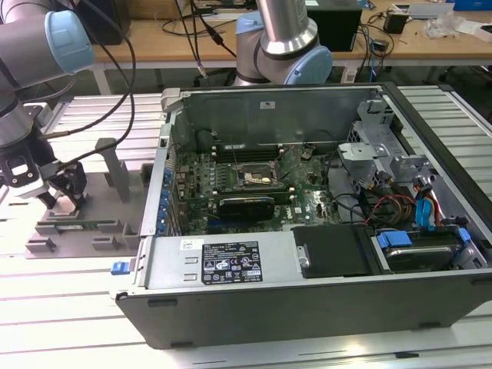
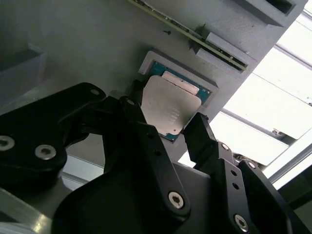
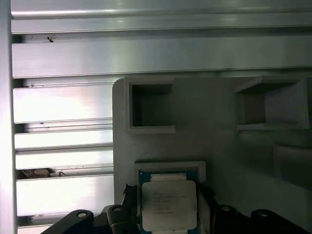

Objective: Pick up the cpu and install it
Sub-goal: 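Pick up the cpu and move it towards the insertion slot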

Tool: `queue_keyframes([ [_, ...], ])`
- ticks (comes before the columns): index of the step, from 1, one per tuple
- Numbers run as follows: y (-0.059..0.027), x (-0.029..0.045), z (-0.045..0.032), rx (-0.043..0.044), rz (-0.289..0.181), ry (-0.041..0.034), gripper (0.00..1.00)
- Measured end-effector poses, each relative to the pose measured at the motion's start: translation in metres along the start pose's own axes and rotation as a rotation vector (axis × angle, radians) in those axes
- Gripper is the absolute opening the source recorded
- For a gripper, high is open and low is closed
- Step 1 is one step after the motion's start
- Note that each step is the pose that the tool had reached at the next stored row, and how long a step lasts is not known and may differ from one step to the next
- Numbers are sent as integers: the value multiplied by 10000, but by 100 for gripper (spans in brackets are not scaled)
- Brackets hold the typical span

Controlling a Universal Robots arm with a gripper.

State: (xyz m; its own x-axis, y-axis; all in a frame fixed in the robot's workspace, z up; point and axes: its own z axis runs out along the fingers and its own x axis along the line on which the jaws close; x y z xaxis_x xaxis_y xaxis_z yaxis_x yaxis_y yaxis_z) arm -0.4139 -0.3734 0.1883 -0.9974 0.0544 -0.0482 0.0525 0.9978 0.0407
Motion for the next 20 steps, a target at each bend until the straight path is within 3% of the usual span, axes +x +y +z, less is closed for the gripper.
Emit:
queue_keyframes([
  [9,0,0,-1,0,4,0,55],
  [13,4,-5,-83,0,5,-1,55],
  [20,4,-5,-82,-8,-155,7,55],
])
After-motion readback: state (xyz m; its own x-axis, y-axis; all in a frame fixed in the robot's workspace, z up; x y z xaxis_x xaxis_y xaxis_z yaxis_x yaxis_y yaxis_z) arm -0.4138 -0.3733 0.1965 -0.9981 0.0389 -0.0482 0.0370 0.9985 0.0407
